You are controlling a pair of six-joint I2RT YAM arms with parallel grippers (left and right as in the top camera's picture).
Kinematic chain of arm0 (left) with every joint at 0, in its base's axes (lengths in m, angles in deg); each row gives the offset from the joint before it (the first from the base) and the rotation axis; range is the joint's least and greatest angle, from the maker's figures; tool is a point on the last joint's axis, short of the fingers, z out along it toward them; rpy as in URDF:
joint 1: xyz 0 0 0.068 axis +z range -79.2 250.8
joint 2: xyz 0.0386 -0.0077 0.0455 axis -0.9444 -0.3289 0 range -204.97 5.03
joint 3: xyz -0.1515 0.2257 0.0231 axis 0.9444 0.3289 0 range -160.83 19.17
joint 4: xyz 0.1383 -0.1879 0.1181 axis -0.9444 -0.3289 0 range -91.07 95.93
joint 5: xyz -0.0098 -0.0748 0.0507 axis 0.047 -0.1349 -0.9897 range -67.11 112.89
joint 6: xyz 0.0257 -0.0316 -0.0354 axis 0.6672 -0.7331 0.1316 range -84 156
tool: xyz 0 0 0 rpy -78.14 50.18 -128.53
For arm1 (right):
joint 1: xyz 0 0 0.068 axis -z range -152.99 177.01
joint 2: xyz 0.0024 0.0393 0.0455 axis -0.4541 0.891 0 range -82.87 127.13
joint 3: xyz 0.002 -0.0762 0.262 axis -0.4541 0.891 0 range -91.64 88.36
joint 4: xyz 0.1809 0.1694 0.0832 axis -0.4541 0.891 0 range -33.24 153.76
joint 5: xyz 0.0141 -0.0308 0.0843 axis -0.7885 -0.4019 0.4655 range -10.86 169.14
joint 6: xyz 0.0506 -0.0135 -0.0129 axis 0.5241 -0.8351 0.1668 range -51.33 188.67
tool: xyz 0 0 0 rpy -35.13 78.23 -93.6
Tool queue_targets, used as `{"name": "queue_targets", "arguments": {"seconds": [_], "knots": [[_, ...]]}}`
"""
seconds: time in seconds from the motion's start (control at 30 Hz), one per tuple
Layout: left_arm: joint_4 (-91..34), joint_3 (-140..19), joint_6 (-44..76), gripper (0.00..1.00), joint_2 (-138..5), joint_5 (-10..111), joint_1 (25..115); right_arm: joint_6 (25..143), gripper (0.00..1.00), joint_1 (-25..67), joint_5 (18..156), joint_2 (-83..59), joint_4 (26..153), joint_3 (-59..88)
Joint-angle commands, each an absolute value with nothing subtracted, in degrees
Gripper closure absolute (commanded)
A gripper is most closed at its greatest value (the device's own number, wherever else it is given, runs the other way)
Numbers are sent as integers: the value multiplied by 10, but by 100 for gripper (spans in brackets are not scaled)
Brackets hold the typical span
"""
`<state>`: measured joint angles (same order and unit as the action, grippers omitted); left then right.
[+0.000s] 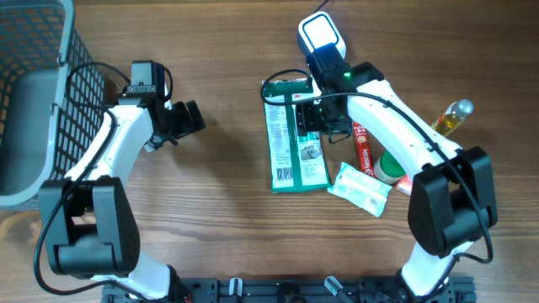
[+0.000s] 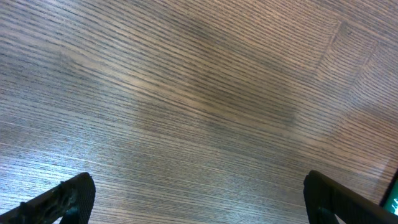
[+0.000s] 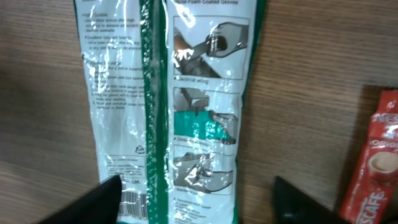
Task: Scan the item barcode
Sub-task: 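Lower the glove package onto the table center and open the right gripper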
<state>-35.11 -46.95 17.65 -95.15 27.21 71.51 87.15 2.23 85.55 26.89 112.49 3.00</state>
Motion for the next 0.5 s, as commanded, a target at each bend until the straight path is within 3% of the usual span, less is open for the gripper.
{"name": "queue_targets", "arguments": {"seconds": [0.0,0.47], "knots": [[-350,-475,175,0,-949,267,718,882,0,23,823,263,1122,28],[-350,-475,175,0,-949,267,718,882,0,23,823,264,950,28]]}}
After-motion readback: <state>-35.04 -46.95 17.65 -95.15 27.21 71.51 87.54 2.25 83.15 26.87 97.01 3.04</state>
